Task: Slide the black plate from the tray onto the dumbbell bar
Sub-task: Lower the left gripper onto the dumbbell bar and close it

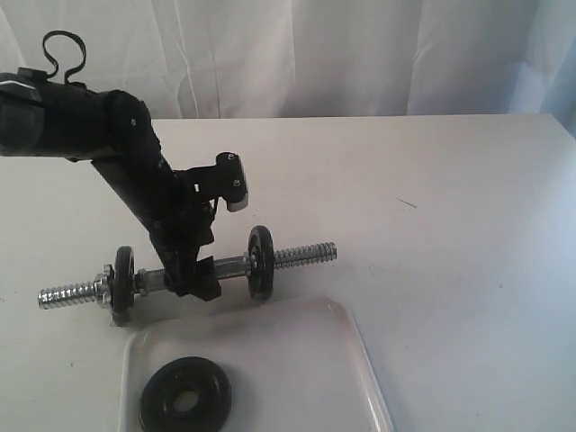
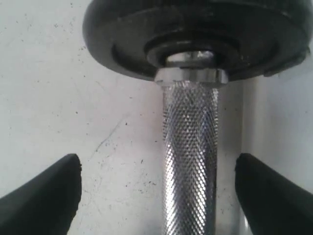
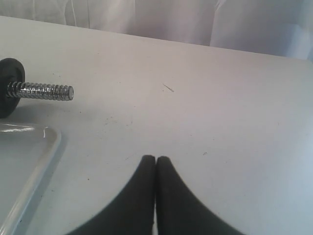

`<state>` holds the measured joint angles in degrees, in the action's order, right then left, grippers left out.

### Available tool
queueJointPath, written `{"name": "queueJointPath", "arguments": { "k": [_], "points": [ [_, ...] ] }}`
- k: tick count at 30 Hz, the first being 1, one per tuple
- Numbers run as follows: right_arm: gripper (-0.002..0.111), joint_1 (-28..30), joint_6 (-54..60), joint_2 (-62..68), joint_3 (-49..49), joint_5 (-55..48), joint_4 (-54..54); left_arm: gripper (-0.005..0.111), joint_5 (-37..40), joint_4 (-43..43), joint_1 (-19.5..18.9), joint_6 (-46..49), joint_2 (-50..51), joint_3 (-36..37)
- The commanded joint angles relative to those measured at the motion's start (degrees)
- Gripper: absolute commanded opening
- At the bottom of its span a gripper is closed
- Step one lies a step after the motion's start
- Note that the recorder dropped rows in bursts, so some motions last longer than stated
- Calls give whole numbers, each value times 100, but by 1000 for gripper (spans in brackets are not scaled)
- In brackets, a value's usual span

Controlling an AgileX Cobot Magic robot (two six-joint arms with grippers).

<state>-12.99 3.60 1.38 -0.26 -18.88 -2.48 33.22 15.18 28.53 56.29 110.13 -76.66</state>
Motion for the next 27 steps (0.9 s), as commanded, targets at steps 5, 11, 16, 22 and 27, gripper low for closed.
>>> {"name": "queueJointPath", "arguments": {
  "k": [5, 11, 16, 22, 27],
  "points": [
    [0, 47, 37, -26, 26, 54, 43, 86, 3, -278, 29, 50, 208, -12],
    [0, 47, 37, -26, 26, 54, 43, 86, -9, -305, 29, 50, 362, -12],
    [0, 47, 37, -26, 26, 54, 43, 69, 5, -284, 29, 50, 360, -12],
    [0, 47, 37, -26, 26, 54, 43, 6, 35, -201, 29, 26, 360, -12],
    [0, 47, 37, -26, 26, 54, 43, 0, 1, 54, 29, 48, 360, -12]
  ]
}}
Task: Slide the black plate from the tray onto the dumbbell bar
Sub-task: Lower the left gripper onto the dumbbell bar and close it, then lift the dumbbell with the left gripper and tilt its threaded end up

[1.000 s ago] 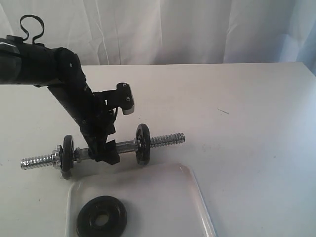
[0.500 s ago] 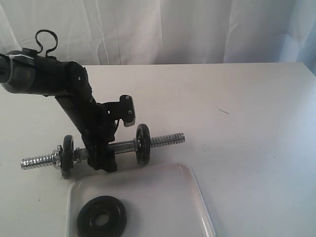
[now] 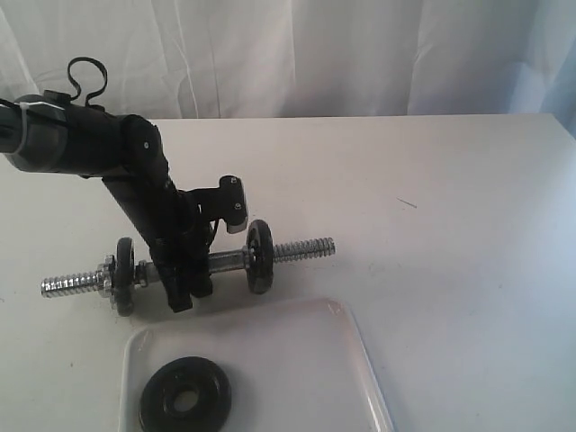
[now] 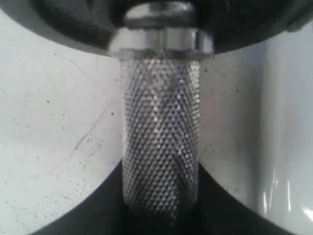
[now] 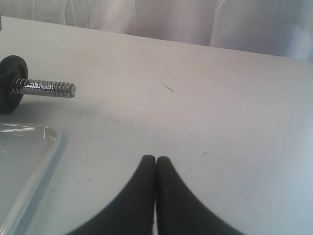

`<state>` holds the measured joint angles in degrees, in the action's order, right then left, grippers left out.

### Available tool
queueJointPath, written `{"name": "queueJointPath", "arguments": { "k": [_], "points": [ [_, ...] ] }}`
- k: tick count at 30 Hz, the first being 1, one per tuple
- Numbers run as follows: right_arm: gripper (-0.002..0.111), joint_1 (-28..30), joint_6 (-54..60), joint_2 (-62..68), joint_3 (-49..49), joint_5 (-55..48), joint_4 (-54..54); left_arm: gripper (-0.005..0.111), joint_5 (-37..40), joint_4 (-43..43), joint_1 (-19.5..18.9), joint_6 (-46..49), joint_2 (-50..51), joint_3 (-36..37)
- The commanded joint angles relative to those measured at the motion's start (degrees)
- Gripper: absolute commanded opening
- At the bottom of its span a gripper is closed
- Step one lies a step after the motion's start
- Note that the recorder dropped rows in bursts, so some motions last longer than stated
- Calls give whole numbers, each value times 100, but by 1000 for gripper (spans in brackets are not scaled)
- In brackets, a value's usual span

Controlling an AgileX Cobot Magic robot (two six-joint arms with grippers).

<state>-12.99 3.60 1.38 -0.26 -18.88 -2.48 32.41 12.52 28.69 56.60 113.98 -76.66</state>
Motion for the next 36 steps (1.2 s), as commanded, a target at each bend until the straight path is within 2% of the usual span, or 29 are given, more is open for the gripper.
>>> {"name": "queueJointPath", "arguments": {
  "k": [1, 16, 36],
  "points": [
    [0, 47, 37, -26, 26, 54, 43, 0, 34, 386, 13, 17, -25, -12],
    [0, 47, 37, -26, 26, 54, 43, 0, -213, 485, 399, 17, -69, -12],
    [0, 47, 37, -26, 26, 54, 43, 0, -353, 639, 398, -333, -561, -12]
  ]
}}
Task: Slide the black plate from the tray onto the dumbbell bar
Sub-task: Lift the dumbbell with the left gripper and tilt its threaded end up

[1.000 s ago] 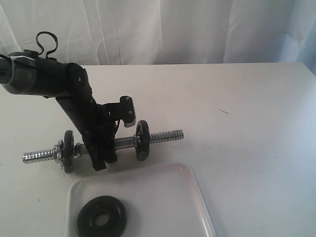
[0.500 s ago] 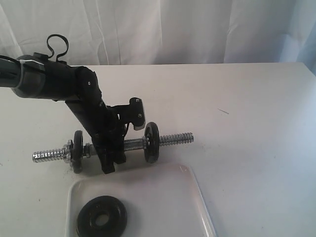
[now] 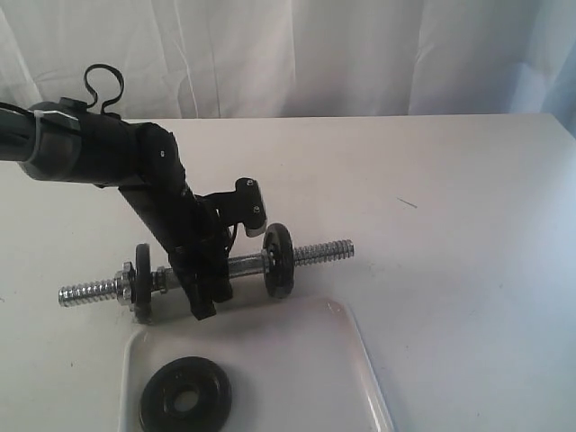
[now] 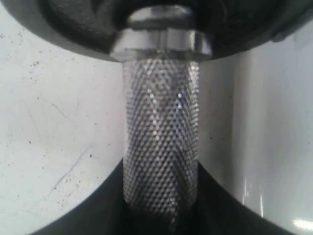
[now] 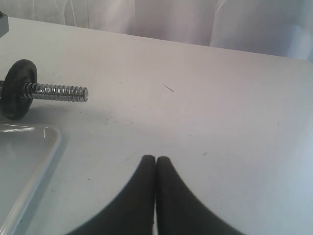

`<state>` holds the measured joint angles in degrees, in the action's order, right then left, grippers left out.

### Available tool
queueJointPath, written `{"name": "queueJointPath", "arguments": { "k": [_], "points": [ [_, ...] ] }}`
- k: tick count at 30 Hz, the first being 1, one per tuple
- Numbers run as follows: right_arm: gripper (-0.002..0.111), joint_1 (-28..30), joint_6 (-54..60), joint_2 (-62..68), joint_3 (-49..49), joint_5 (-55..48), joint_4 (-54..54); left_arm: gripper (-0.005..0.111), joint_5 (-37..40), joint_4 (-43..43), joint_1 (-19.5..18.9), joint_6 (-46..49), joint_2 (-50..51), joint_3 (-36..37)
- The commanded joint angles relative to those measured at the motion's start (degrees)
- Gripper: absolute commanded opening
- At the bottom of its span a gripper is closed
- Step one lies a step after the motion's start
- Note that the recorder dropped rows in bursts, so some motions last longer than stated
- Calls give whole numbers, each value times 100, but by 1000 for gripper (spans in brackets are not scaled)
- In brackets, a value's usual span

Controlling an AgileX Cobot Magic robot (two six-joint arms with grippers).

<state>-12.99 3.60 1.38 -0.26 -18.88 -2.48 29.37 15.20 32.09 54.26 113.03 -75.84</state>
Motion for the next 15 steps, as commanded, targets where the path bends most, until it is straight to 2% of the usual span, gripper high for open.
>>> {"name": "queueJointPath", "arguments": {
  "k": [1, 15],
  "points": [
    [0, 47, 37, -26, 26, 54, 43, 0, -48, 371, 58, -129, -502, -93],
    [0, 47, 37, -26, 26, 54, 43, 0, 19, 349, 58, -497, -926, -82]
  ]
}}
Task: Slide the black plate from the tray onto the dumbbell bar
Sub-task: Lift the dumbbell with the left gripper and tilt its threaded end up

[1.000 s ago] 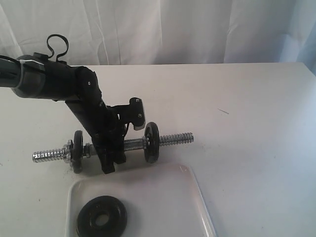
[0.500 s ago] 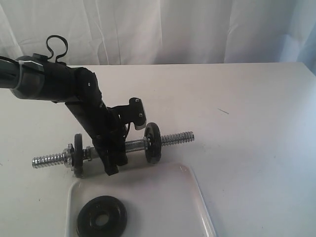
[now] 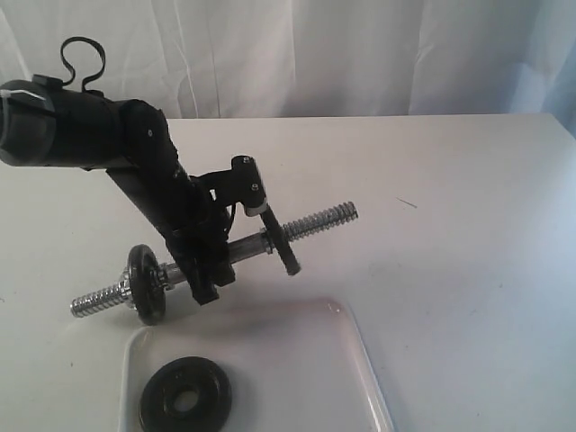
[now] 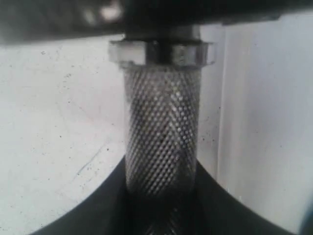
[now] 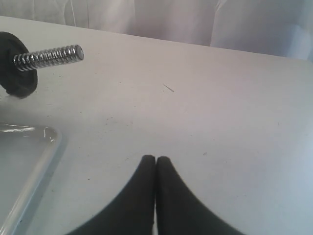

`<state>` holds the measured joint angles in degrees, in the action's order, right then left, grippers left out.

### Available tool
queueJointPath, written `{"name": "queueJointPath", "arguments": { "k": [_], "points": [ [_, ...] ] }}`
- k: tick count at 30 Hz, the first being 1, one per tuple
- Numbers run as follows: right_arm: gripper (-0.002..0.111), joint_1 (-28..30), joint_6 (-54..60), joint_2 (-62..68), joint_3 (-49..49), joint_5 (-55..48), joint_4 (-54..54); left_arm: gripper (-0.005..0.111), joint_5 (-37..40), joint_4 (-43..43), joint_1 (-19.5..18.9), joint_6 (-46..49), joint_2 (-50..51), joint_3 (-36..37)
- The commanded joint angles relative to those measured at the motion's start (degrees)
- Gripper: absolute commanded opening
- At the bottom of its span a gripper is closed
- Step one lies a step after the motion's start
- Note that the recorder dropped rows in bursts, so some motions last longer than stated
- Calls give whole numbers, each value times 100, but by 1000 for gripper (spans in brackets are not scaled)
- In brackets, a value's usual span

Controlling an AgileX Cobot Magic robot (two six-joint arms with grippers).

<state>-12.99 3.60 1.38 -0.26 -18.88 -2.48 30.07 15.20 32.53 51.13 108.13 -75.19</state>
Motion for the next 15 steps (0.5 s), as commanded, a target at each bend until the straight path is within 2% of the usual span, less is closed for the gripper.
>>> {"name": "queueJointPath", "arguments": {
  "k": [1, 6, 15],
  "points": [
    [0, 47, 37, -26, 26, 54, 43, 0, -38, 349, 14, -219, -436, -148],
    [0, 47, 37, -26, 26, 54, 43, 0, 38, 182, 14, -372, -436, -148],
    [0, 47, 37, -26, 26, 54, 43, 0, 31, -850, 14, -1205, -631, 104]
  ]
}}
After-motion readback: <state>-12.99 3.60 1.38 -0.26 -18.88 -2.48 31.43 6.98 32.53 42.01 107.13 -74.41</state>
